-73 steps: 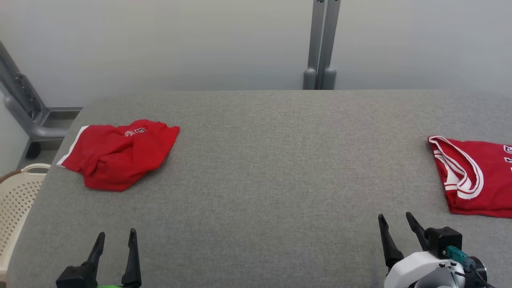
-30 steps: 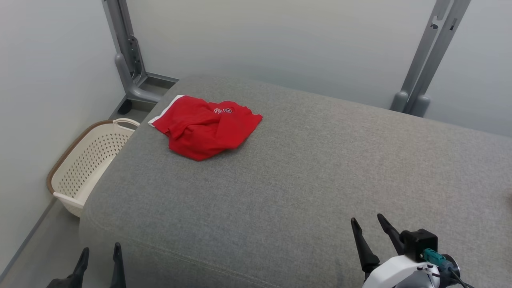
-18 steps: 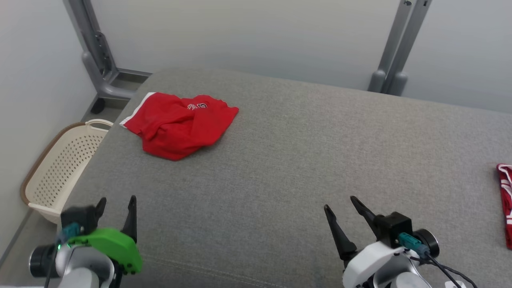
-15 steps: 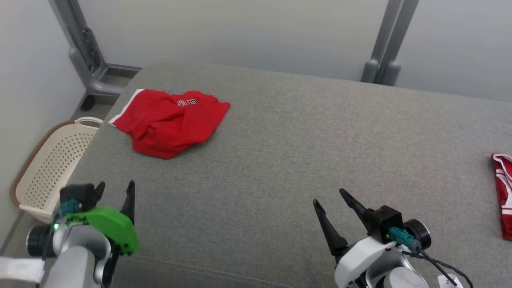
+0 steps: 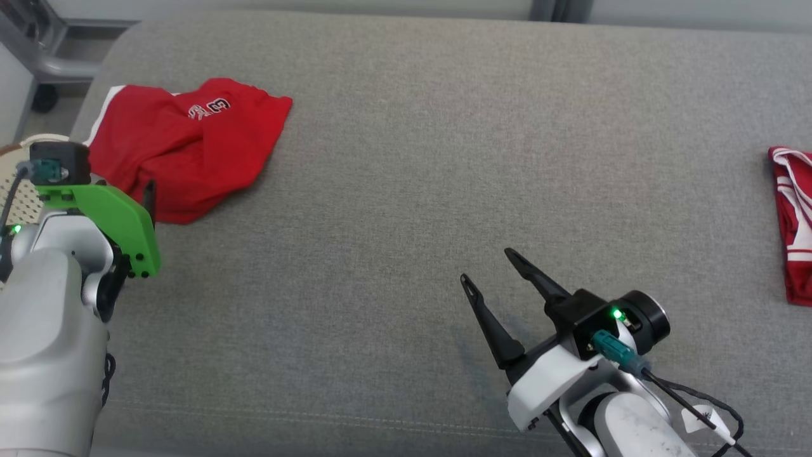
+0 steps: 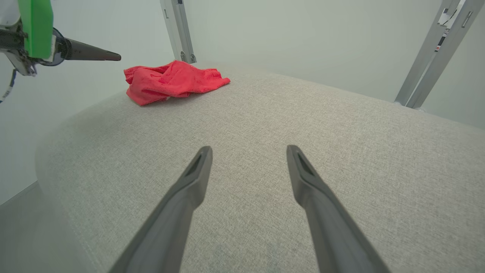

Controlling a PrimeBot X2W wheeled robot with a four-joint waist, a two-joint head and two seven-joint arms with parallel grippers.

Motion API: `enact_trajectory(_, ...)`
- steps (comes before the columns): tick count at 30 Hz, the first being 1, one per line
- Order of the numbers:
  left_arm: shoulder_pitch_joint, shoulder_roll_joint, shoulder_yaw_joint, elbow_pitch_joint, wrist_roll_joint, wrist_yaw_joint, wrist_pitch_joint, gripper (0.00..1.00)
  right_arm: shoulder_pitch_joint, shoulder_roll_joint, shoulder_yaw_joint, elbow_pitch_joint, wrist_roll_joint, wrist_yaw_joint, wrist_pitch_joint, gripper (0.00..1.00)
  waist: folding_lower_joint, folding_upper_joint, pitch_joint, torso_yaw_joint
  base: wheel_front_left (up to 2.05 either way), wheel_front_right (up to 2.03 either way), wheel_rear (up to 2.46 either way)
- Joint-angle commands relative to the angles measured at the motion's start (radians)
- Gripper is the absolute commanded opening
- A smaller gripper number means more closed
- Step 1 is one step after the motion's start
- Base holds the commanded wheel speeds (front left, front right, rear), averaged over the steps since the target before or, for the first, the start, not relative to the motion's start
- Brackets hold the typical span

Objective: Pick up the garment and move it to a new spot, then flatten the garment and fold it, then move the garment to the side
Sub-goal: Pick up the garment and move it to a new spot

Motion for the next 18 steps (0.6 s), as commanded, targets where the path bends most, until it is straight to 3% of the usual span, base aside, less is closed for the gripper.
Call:
enact_trajectory(1,-0.032,0.005,-0.008,0.011,-0.015,-0.003,0.017,1.0,-0.017,-0.005,-0.006,-0.016,-0.011,-0.001,0.008,1.0,-0.0001,0.0,0.101,-0.058,0.0,0.0,0.0)
enact_trajectory(6,-0.106,0.032,-0.024,0.066,-0.066,-0.003,0.094,1.0,-0.017,-0.013,-0.018,-0.056,-0.021,-0.001,0.027,1.0,-0.0001,0.0,0.145,-0.076,0.0,0.0,0.0)
enact_trajectory(11,-0.143,0.049,0.011,0.148,-0.093,0.048,0.148,1.0,-0.013,-0.02,0.005,-0.063,-0.014,-0.001,0.035,1.0,-0.0001,0.0,0.143,-0.115,0.0,0.0,0.0)
enact_trajectory(16,-0.154,0.068,0.028,0.187,-0.112,0.061,0.144,1.0,-0.015,-0.028,0.005,-0.075,-0.013,-0.001,0.044,1.0,-0.0001,0.0,0.136,-0.157,0.0,0.0,0.0)
enact_trajectory(17,-0.154,0.071,0.027,0.192,-0.111,0.061,0.143,0.9,-0.013,-0.03,0.002,-0.077,-0.012,-0.001,0.046,1.0,-0.0001,0.0,0.135,-0.161,0.0,0.0,0.0)
enact_trajectory(18,-0.155,0.076,0.024,0.195,-0.106,0.062,0.132,0.4,-0.011,-0.031,0.0,-0.078,-0.011,-0.001,0.047,1.0,-0.0001,0.0,0.134,-0.164,0.0,0.0,0.0)
